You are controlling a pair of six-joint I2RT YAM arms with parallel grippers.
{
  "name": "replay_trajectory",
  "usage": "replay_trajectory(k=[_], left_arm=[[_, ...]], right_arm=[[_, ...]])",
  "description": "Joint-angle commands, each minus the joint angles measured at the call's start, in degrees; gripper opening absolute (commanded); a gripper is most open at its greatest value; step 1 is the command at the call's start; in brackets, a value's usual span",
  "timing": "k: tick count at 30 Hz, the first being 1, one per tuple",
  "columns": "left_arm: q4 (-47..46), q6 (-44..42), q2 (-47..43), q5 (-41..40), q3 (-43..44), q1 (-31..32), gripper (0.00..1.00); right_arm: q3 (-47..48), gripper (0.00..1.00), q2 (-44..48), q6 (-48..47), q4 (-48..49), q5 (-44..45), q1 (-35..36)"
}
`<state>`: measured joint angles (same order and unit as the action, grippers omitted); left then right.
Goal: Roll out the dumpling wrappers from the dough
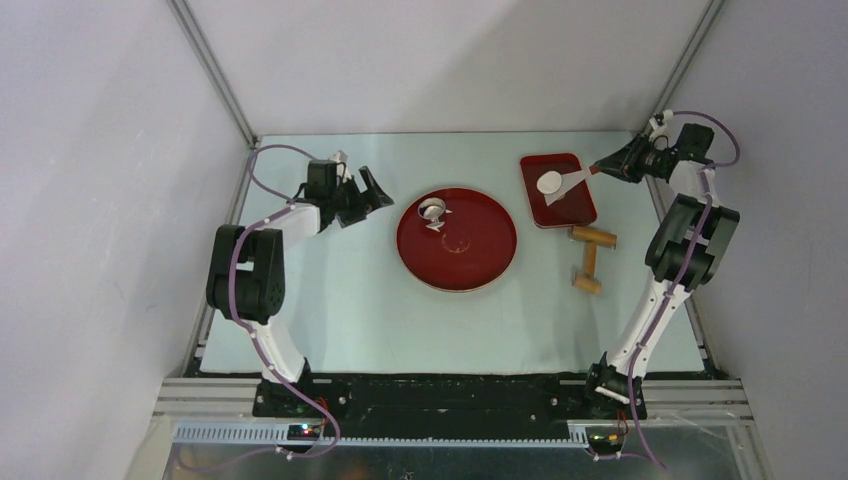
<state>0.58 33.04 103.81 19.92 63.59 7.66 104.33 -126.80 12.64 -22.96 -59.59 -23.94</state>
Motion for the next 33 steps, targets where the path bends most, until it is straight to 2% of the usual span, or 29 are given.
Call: replay_trajectory(k=[1,19,33], left_arm=[[-1.1,0.0,-3.0,1.1,1.8,-0.4,1.00],[-1.6,0.3,-2.9,1.1,1.3,-0.8,1.00],[-1.7,0.6,-2.2,1.5,1.3,-0.9,0.98]], right_arm=[[5.7,0.00,-1.3,-2.9,-2.5,6.3,1.7],[6.9,0.00,-0.2,-10.2,-6.2,20.6,4.2],[8.3,0.00,2.9,-16.3,-9.9,27.1,5.0]])
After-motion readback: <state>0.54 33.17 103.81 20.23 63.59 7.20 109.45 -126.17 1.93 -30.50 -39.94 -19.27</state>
